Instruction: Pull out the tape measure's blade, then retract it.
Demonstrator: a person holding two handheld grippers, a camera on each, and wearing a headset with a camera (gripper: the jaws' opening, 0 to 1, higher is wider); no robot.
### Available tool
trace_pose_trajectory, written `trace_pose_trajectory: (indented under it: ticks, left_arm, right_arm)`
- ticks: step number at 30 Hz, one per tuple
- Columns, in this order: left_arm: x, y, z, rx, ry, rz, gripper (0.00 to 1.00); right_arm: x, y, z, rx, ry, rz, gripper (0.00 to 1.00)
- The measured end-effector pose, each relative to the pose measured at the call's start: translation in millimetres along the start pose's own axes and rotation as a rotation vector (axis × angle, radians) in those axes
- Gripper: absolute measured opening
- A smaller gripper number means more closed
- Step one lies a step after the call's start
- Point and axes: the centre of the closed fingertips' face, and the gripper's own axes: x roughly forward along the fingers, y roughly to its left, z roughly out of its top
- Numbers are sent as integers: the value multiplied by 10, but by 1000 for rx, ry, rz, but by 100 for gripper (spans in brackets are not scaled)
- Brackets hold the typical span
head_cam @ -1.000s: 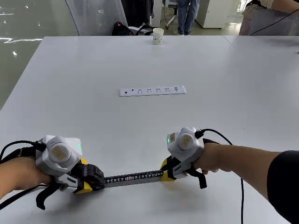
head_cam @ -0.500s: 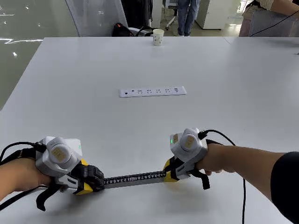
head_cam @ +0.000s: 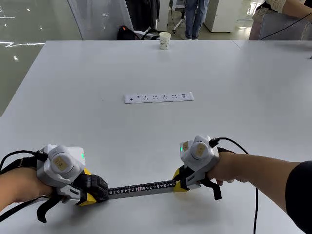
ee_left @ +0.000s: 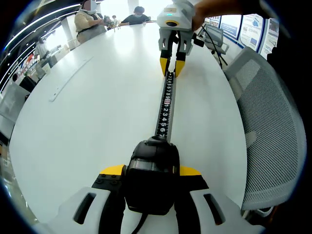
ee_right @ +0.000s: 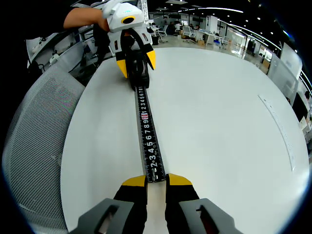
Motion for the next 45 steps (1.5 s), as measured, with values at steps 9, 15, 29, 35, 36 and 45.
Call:
trace_pose_trajectory:
  ticks: [9,15,29,35,36,45]
  left_arm:
    - [-1,2,-4,1,0,1,33]
    - [-1,-5,-6,1,0,1,33]
    - [-2,-10,-4,-1,-1,2,33]
    - [-5,-13,0,-1,0,3,33]
    - [-6,-15,-1,0,0,3,33]
    - [-2,-8,-4,-1,0,2,33]
  right_arm:
    - [-31,-2,-46,4,3,-4,9]
    - [-52,-7,-77,9,3,-4,9]
    - [-90,-22,-134,13,6,-7,9]
    - [-112,-24,-164,17,8,-9,9]
    - [-115,-25,-168,17,8,-10,9]
    - [-146,-38,-214,22,12,-13,9]
